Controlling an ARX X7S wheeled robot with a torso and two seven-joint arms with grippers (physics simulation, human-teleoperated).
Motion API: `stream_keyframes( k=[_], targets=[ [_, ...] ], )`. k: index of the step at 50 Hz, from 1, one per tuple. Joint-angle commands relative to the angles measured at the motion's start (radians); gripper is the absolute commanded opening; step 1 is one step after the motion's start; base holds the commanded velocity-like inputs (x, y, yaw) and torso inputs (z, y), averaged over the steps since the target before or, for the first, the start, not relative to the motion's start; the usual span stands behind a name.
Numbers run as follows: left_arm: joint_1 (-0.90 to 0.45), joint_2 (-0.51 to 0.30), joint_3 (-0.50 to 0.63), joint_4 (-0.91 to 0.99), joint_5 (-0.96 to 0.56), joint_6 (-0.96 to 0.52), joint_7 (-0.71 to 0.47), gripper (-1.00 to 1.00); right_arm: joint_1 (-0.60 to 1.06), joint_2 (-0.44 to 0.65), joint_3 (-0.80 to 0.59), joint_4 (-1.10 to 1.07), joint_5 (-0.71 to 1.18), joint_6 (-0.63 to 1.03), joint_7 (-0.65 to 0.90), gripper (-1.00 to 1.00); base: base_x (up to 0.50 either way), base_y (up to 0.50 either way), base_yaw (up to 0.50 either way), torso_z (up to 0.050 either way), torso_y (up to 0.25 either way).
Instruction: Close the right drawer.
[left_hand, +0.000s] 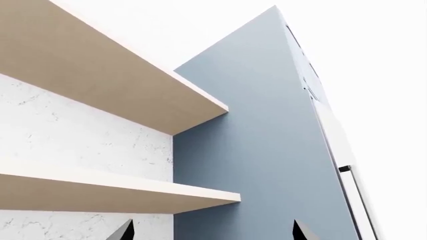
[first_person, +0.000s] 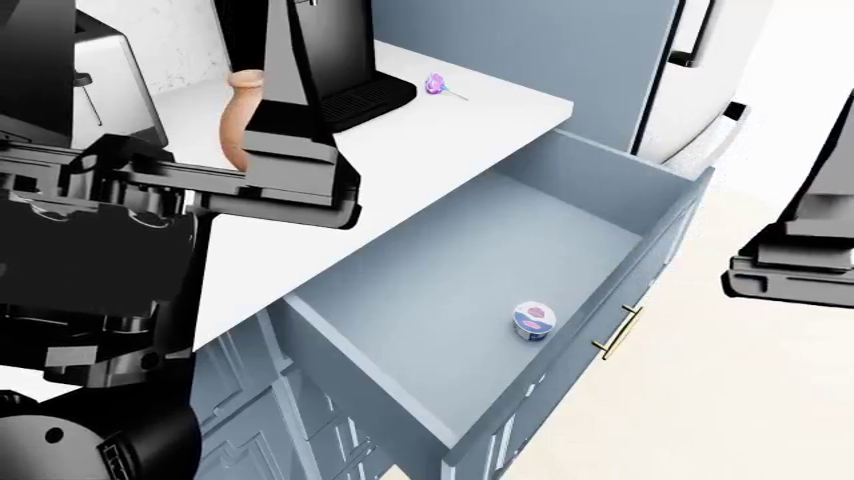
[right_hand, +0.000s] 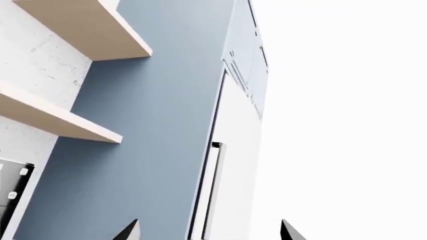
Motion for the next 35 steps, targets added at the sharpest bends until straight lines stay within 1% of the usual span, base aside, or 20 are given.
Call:
stream_keyframes(
  k=[1, 5, 10, 17, 21, 24, 31, 35],
  targets=[
    [-0.003, 0.004, 0.003, -0.002, -0.001, -0.003, 0.002, 1.00, 0.040, 0.092, -0.003, 0.000, -0.005, 0.018, -0.051, 1.00, 0.00, 0.00, 0.00, 0.000, 0.000],
    [-0.010, 0.012, 0.006, -0.009, -0.004, -0.004, 0.010, 1.00, 0.040, 0.098, 0.017, 0.000, 0.006, 0.027, -0.059, 1.00, 0.00, 0.00, 0.00, 0.000, 0.000],
    [-0.006, 0.032, 0.015, -0.040, 0.000, 0.012, 0.033, 1.00, 0.040, 0.083, 0.008, 0.000, 0.005, 0.023, -0.047, 1.00, 0.00, 0.00, 0.00, 0.000, 0.000],
    [-0.002, 0.059, 0.031, -0.064, 0.000, 0.027, 0.064, 1.00, 0.040, 0.095, 0.012, 0.000, 0.004, 0.027, -0.057, 1.00, 0.00, 0.00, 0.00, 0.000, 0.000],
    [-0.003, 0.084, 0.048, -0.078, -0.005, 0.032, 0.089, 1.00, 0.040, 0.098, 0.004, 0.000, -0.002, 0.024, -0.056, 1.00, 0.00, 0.00, 0.00, 0.000, 0.000],
    [0.008, 0.115, 0.063, -0.090, -0.039, 0.058, 0.129, 1.00, 0.040, 0.102, -0.012, 0.000, -0.013, 0.017, -0.053, 1.00, 0.00, 0.00, 0.00, 0.000, 0.000],
    [0.013, 0.167, 0.084, -0.111, -0.074, 0.089, 0.181, 1.00, 0.040, 0.099, -0.015, 0.000, -0.013, 0.013, -0.051, 1.00, 0.00, 0.00, 0.00, 0.000, 0.000],
    [0.008, 0.194, 0.103, -0.132, -0.070, 0.088, 0.204, 1.00, 0.040, 0.098, -0.023, 0.000, -0.019, 0.009, -0.048, 1.00, 0.00, 0.00, 0.00, 0.000, 0.000]
  ],
)
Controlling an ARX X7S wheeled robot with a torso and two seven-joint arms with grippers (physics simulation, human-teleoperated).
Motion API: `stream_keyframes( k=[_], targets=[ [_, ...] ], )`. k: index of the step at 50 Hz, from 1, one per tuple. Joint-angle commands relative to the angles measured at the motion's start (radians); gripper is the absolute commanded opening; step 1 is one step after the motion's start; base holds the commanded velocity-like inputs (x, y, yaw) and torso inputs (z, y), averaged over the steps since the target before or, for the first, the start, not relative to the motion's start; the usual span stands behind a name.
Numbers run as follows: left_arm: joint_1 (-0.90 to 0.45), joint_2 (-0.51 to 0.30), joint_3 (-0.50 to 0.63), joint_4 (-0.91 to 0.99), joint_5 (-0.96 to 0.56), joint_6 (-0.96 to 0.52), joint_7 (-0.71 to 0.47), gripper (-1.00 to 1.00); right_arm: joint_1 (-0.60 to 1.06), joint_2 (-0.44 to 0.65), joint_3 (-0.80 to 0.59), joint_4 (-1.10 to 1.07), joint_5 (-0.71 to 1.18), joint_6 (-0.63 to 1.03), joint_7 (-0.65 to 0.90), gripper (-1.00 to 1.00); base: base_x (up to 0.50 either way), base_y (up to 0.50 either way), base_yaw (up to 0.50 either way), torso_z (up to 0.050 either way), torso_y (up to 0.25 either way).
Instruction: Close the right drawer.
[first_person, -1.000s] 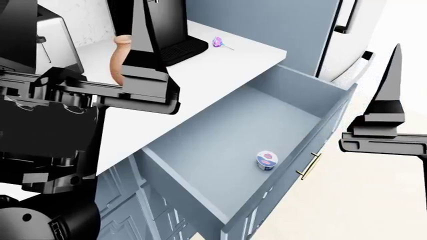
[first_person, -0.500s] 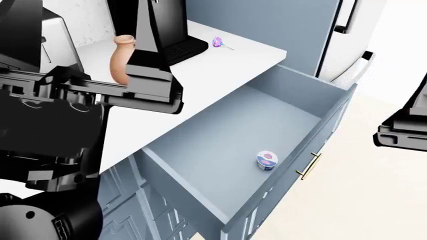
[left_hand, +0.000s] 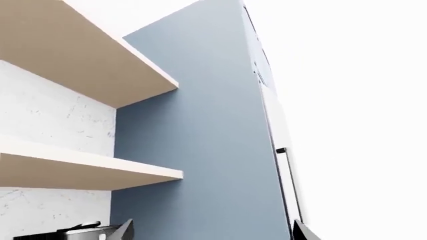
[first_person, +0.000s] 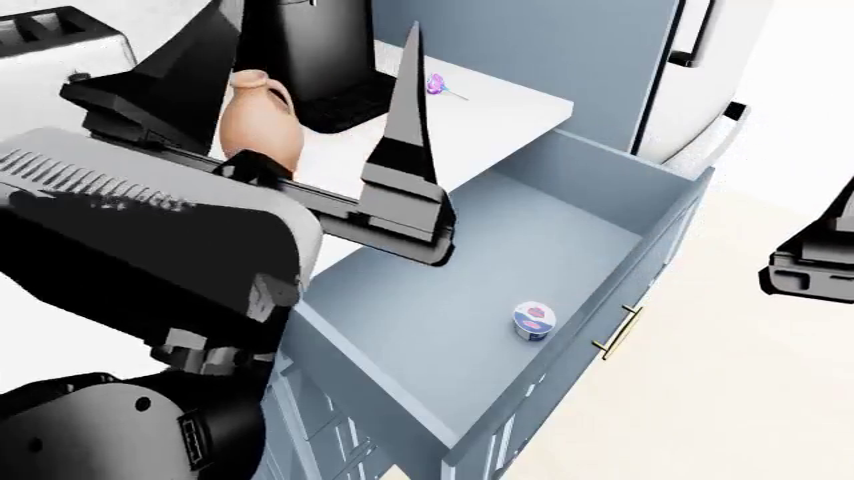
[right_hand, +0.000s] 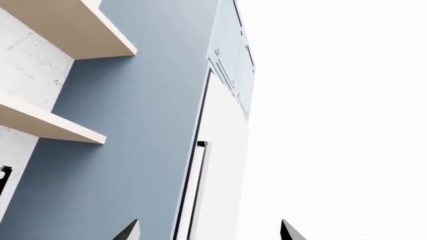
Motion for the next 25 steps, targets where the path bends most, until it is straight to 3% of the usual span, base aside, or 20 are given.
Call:
stream_keyframes(
  k=[1, 25],
  targets=[
    [0.004, 0.077, 0.040, -0.049, -0.029, 0.032, 0.078, 1.00, 0.001, 0.003, -0.019, 0.000, -0.012, -0.009, 0.004, 1.00, 0.00, 0.00, 0.00, 0.000, 0.000],
    [0.035, 0.216, 0.103, -0.221, -0.063, 0.108, 0.238, 1.00, 0.001, 0.019, -0.017, 0.000, -0.011, -0.009, -0.009, 1.00, 0.00, 0.00, 0.00, 0.000, 0.000]
  ],
)
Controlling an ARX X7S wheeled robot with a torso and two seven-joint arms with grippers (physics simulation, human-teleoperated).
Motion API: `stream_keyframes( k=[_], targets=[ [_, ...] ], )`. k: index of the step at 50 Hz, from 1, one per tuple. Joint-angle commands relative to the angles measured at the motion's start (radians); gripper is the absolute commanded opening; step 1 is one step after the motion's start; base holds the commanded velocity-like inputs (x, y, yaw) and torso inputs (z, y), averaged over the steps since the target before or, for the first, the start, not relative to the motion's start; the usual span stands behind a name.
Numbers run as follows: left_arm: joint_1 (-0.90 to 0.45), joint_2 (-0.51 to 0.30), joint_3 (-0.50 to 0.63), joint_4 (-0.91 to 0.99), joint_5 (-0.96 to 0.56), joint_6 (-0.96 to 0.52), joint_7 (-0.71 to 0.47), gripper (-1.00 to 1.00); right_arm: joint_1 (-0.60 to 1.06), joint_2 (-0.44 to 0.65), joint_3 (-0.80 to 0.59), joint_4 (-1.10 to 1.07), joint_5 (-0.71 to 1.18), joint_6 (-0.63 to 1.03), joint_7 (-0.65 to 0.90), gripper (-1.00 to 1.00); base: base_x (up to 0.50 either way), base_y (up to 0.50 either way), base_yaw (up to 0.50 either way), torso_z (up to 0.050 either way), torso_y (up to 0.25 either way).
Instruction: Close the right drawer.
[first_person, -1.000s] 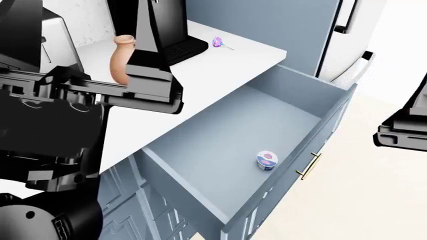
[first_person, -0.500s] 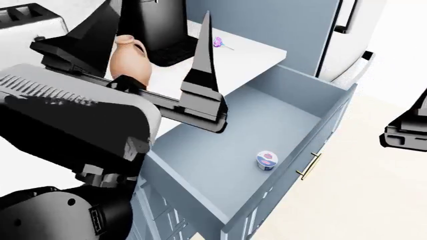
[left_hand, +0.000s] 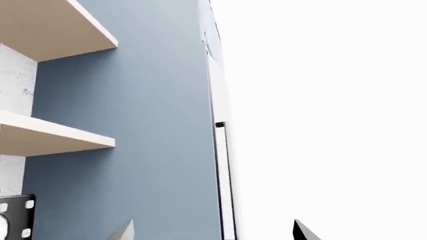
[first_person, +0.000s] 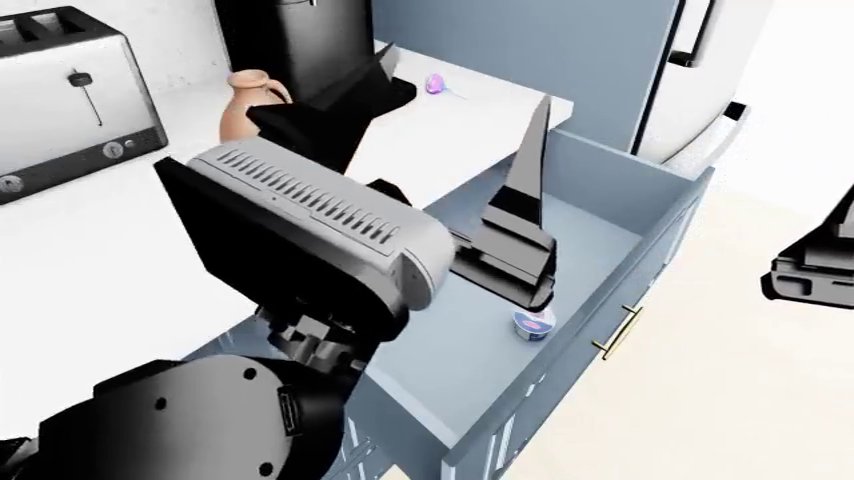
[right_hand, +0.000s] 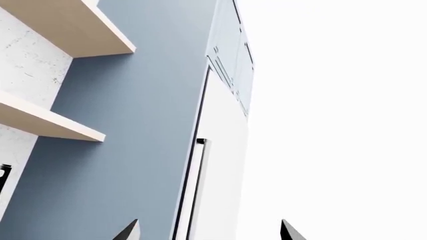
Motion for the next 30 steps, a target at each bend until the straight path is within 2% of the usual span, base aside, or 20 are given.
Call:
stream_keyframes(
  k=[1, 19, 30],
  targets=[
    [0.013, 0.063, 0.022, -0.085, -0.022, 0.040, 0.077, 1.00, 0.000, 0.010, 0.003, 0.000, -0.001, 0.001, -0.008, 1.00, 0.00, 0.00, 0.00, 0.000, 0.000],
    [0.053, 0.171, 0.057, -0.305, -0.049, 0.117, 0.237, 1.00, 0.000, 0.010, -0.004, 0.000, -0.001, -0.003, -0.007, 1.00, 0.00, 0.00, 0.00, 0.000, 0.000],
    [0.074, 0.218, 0.089, -0.341, -0.087, 0.128, 0.303, 1.00, 0.000, -0.014, -0.047, 0.000, -0.018, -0.028, 0.021, 1.00, 0.00, 0.00, 0.00, 0.000, 0.000]
  ],
)
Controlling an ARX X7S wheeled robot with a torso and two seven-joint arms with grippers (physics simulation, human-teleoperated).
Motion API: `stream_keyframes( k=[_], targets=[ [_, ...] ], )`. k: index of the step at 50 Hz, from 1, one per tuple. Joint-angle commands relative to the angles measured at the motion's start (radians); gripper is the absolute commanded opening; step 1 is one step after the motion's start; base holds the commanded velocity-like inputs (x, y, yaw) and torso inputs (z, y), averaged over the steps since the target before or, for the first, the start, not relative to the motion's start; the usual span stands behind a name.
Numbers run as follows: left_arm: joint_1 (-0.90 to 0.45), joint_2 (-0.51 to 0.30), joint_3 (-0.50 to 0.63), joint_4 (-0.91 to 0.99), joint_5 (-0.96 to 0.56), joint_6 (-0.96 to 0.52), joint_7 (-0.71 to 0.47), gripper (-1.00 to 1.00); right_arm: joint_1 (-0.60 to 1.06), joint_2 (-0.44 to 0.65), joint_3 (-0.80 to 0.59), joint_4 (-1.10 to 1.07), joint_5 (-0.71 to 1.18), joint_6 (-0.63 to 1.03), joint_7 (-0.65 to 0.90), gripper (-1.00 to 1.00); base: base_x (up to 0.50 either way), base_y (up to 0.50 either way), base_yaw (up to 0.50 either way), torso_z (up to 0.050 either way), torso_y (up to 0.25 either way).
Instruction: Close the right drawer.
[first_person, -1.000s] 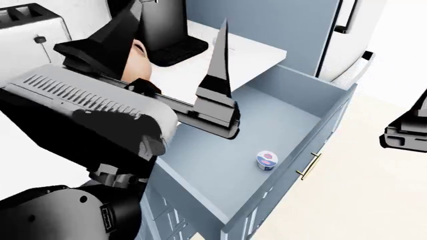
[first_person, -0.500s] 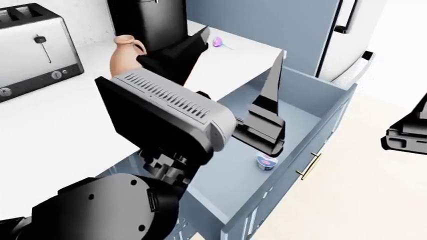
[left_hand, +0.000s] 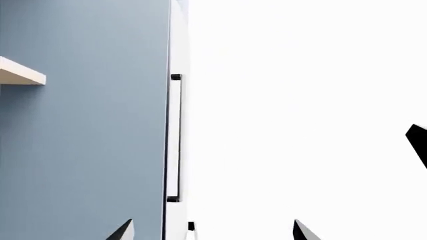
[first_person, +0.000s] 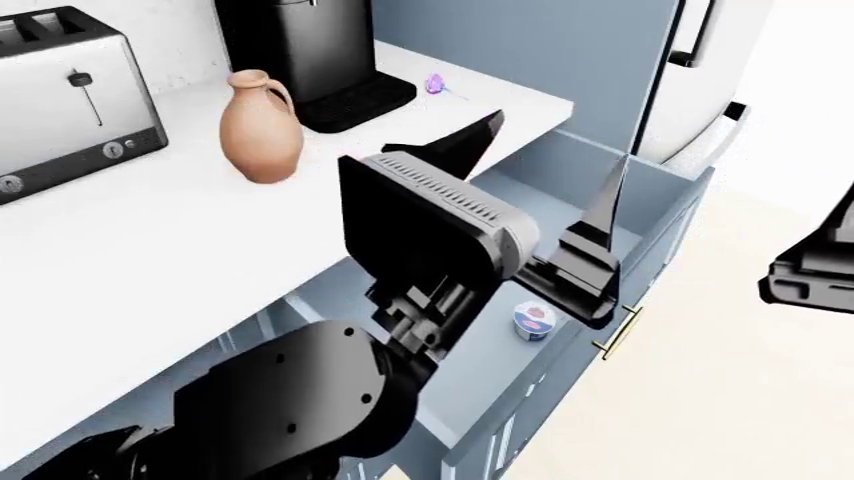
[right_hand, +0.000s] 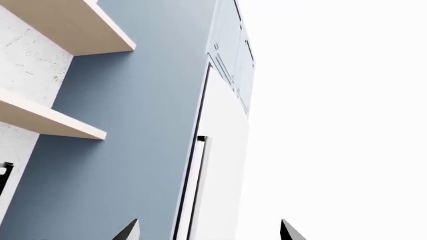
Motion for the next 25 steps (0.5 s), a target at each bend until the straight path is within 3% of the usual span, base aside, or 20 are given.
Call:
stream_keyframes(
  k=[1, 25],
  targets=[
    [0.021, 0.059, 0.033, -0.065, -0.033, 0.020, 0.077, 1.00, 0.000, -0.014, -0.024, 0.000, -0.009, -0.017, 0.017, 1.00, 0.00, 0.00, 0.00, 0.000, 0.000],
    [0.085, 0.122, 0.067, -0.138, -0.099, 0.060, 0.171, 1.00, -0.001, -0.008, -0.075, 0.000, -0.045, -0.045, 0.028, 1.00, 0.00, 0.00, 0.00, 0.000, 0.000]
  ],
)
